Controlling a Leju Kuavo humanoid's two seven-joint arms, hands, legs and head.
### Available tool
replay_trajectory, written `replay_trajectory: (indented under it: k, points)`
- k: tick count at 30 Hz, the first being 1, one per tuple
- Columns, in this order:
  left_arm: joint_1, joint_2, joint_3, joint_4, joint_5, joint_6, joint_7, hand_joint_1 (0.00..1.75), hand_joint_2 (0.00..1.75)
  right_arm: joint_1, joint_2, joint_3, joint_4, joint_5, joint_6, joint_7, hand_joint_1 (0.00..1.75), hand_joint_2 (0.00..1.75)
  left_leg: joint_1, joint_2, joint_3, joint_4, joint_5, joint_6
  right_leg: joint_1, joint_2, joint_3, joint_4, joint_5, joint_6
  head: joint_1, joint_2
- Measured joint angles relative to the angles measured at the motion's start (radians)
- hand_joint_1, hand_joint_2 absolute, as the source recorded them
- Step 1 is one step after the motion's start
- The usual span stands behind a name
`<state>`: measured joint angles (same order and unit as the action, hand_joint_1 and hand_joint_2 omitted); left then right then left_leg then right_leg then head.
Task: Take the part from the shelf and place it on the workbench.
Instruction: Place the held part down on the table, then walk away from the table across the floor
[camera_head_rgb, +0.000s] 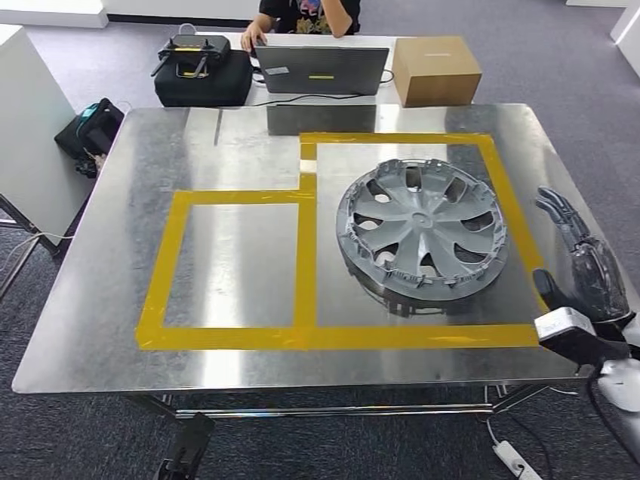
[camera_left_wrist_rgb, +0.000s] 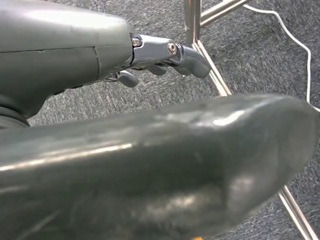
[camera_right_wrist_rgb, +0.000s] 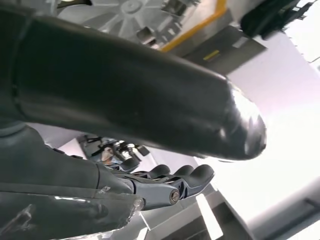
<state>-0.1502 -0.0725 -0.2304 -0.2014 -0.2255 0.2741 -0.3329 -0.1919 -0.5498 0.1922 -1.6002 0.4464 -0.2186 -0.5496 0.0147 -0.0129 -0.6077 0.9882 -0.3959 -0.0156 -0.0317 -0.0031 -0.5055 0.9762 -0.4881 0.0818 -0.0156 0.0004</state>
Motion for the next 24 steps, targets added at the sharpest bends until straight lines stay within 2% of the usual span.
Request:
replay_trajectory:
  k: [3, 7, 9, 12, 14, 16, 17, 18, 19, 21, 22, 23, 24]
  points:
    - [0.005, 0.000, 0.009, 0.000, 0.010, 0.003, -0.008, 0.00, 0.00, 0.054, 0.029, -0.058, -0.085, -0.080, 0.009, -0.082, 0.00, 0.00, 0.000, 0.000, 0.000, 0.000, -0.001, 0.000, 0.000, 0.001, 0.000, 0.000, 0.000, 0.000, 0.000, 0.000]
    - [0.016, -0.003, 0.034, 0.000, 0.037, -0.003, -0.012, 0.00, 0.00, 0.164, 0.127, -0.106, -0.279, -0.137, 0.008, -0.142, 0.00, 0.00, 0.002, -0.001, 0.000, 0.000, -0.003, -0.002, 0.002, -0.001, 0.000, 0.000, -0.005, -0.003, 0.000, 0.000]
    - [0.025, -0.002, 0.050, 0.000, 0.051, 0.000, -0.015, 0.00, 0.00, 0.209, 0.174, -0.115, -0.364, -0.136, -0.006, -0.148, 0.00, 0.00, -0.001, -0.001, 0.001, 0.002, -0.008, 0.005, -0.001, -0.001, 0.002, -0.005, -0.003, 0.001, -0.001, 0.000]
    - [0.032, -0.004, 0.072, 0.000, 0.067, 0.013, -0.025, 0.00, 0.00, 0.258, 0.213, -0.124, -0.444, -0.113, -0.050, -0.147, 0.00, 0.00, 0.001, 0.000, 0.013, -0.022, 0.003, 0.023, -0.004, 0.000, 0.003, -0.007, -0.007, 0.011, 0.000, 0.000]
    - [0.032, -0.005, 0.086, 0.000, 0.075, 0.018, -0.029, 0.00, 0.00, 0.276, 0.223, -0.124, -0.477, -0.099, -0.089, -0.147, 0.00, 0.00, 0.006, 0.003, 0.024, -0.043, 0.015, 0.028, -0.002, 0.001, -0.030, 0.065, -0.056, 0.009, 0.003, 0.000]
    - [0.032, -0.004, 0.099, 0.000, 0.080, 0.019, -0.032, 0.00, 0.00, 0.287, 0.227, -0.121, -0.494, -0.093, -0.120, -0.147, 0.00, 0.00, 0.003, 0.005, 0.025, -0.045, 0.017, 0.029, 0.000, 0.002, -0.093, 0.202, -0.123, 0.010, 0.005, 0.000]
    - [0.033, -0.004, 0.104, 0.000, 0.082, 0.018, -0.035, 0.00, 0.00, 0.292, 0.229, -0.119, -0.499, -0.093, -0.129, -0.147, 0.00, 0.00, 0.003, 0.006, 0.024, -0.045, 0.017, 0.028, 0.000, 0.002, -0.117, 0.253, -0.137, 0.011, 0.006, 0.000]
    - [0.033, -0.004, 0.109, 0.000, 0.083, 0.017, -0.037, 0.00, 0.00, 0.296, 0.230, -0.117, -0.504, -0.092, -0.134, -0.147, 0.00, 0.00, 0.003, 0.006, 0.024, -0.045, 0.018, 0.027, -0.001, 0.002, -0.126, 0.273, -0.131, 0.014, 0.006, 0.000]
    - [0.034, -0.004, 0.114, 0.000, 0.085, 0.015, -0.040, 0.00, 0.00, 0.298, 0.231, -0.116, -0.508, -0.093, -0.137, -0.147, 0.00, 0.00, 0.006, 0.006, 0.023, -0.044, 0.019, 0.023, -0.003, 0.002, -0.114, 0.249, -0.105, 0.017, 0.006, 0.000]
    - [0.034, -0.004, 0.122, 0.000, 0.090, 0.012, -0.043, 0.00, 0.00, 0.298, 0.232, -0.112, -0.515, -0.093, -0.138, -0.147, 0.00, 0.00, 0.011, 0.003, 0.019, -0.036, 0.020, 0.010, -0.009, 0.002, -0.048, 0.118, -0.040, 0.028, 0.007, 0.000]
    - [0.034, -0.002, 0.127, 0.000, 0.093, 0.011, -0.044, 0.00, 0.00, 0.298, 0.232, -0.110, -0.519, -0.092, -0.139, -0.147, 0.00, 0.00, 0.013, 0.001, 0.015, -0.030, 0.020, 0.000, -0.010, 0.008, -0.019, 0.065, -0.016, 0.029, 0.007, 0.000]
    - [0.034, 0.001, 0.131, 0.000, 0.096, 0.010, -0.045, 0.00, 0.00, 0.298, 0.233, -0.109, -0.521, -0.091, -0.140, -0.147, 0.00, 0.00, 0.011, -0.001, 0.010, -0.023, 0.020, -0.008, -0.011, 0.013, -0.004, 0.035, -0.009, 0.025, 0.008, 0.000]
    - [0.034, 0.003, 0.136, 0.000, 0.099, 0.009, -0.045, 0.00, 0.00, 0.298, 0.235, -0.106, -0.523, -0.090, -0.141, -0.147, 0.00, 0.00, 0.009, -0.004, 0.005, -0.016, 0.023, -0.016, -0.011, 0.018, -0.003, 0.031, -0.011, 0.017, 0.008, 0.000]
